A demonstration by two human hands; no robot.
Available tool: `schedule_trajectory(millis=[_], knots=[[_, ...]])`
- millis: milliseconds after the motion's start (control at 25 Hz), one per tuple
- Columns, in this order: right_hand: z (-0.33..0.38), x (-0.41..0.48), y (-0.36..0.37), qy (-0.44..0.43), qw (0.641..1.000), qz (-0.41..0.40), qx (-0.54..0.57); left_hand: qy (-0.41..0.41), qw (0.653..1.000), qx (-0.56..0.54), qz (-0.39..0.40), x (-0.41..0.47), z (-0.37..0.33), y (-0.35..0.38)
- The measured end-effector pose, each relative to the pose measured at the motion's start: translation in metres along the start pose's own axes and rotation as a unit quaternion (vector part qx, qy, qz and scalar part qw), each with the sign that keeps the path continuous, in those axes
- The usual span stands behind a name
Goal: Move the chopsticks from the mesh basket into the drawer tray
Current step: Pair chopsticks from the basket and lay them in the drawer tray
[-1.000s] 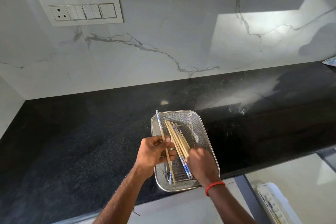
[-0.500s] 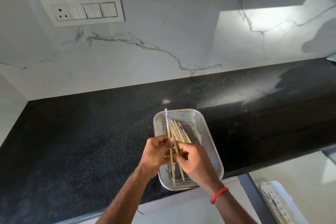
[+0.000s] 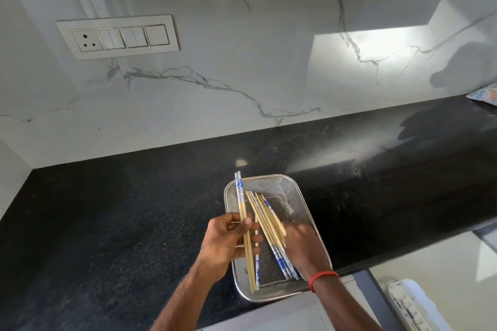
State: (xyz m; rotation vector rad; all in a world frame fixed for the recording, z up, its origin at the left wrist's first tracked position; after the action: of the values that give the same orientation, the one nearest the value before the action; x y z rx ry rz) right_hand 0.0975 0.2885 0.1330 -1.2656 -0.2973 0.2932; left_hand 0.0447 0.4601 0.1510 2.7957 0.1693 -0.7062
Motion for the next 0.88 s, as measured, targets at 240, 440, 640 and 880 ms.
schedule_trajectory(millis=[240, 440, 640, 880], knots=[[-0.01, -0.003, -0.018, 0.052, 0.997, -0.057, 0.028, -0.002, 1.0, -0.005, -0.005, 0.001, -0.002, -0.004], [0.006, -0.015, -0.05, 0.103, 0.903, -0.054, 0.413, -0.008, 1.0, -0.014, 0.015, 0.003, -0.003, 0.009], [0.028, -0.031, -0.068, 0.086, 0.883, -0.082, 0.455, -0.017, 0.997, -0.034, 0.061, 0.003, 0.002, 0.04], [0.004, -0.054, -0.065, 0.102, 0.86, -0.06, 0.496, -0.035, 0.993, -0.026, 0.109, -0.003, 0.016, 0.079]])
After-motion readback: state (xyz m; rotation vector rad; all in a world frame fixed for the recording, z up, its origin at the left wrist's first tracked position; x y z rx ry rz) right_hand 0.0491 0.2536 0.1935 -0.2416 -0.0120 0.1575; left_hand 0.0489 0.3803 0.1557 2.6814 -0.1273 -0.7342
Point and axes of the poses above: each hand's wrist, its own x-axis towards the middle knuckle, its own y-axis out of the palm, z = x × y, the point moved 10 cm from there along x, towards the middle knuckle, and after that the axes turned 7 degrees about -y, right-handed, at the moved point
